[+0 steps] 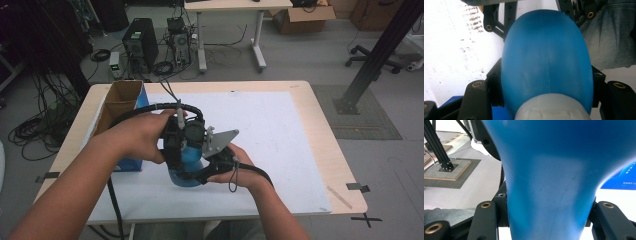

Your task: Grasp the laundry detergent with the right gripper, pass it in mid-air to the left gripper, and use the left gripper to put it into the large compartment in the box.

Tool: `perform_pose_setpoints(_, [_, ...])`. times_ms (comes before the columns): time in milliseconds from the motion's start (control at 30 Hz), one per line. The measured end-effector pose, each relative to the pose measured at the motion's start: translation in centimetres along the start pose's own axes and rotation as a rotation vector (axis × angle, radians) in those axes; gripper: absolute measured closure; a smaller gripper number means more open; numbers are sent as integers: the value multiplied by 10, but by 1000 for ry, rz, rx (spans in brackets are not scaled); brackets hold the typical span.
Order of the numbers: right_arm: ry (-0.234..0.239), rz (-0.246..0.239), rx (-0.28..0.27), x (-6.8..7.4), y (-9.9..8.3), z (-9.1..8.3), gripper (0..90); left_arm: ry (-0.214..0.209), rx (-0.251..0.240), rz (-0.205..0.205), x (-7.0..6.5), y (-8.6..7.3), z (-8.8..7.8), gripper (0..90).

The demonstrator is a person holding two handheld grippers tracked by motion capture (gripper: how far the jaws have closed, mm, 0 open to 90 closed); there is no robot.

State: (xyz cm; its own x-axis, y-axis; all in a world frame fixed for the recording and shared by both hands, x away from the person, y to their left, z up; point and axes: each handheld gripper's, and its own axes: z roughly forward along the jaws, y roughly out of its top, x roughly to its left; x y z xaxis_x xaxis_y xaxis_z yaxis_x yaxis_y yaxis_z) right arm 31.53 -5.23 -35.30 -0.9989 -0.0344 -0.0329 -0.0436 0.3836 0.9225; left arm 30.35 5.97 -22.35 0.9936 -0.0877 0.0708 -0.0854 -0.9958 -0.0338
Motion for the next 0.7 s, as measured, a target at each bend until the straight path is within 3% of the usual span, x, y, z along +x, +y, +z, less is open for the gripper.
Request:
perform_pose_setpoints(200, [-4,-2,1,0,0,-1,454,26,26,5,-2,2,0,378])
perform_pose_setpoints(600, [-1,0,-5,0,-1,-3,450,20,32,-5,-2,5,-2,385])
perform_pose_setpoints(700, [-8,-7,-9,1,0,-3,444,35,36,-4,-4,6,-3,386])
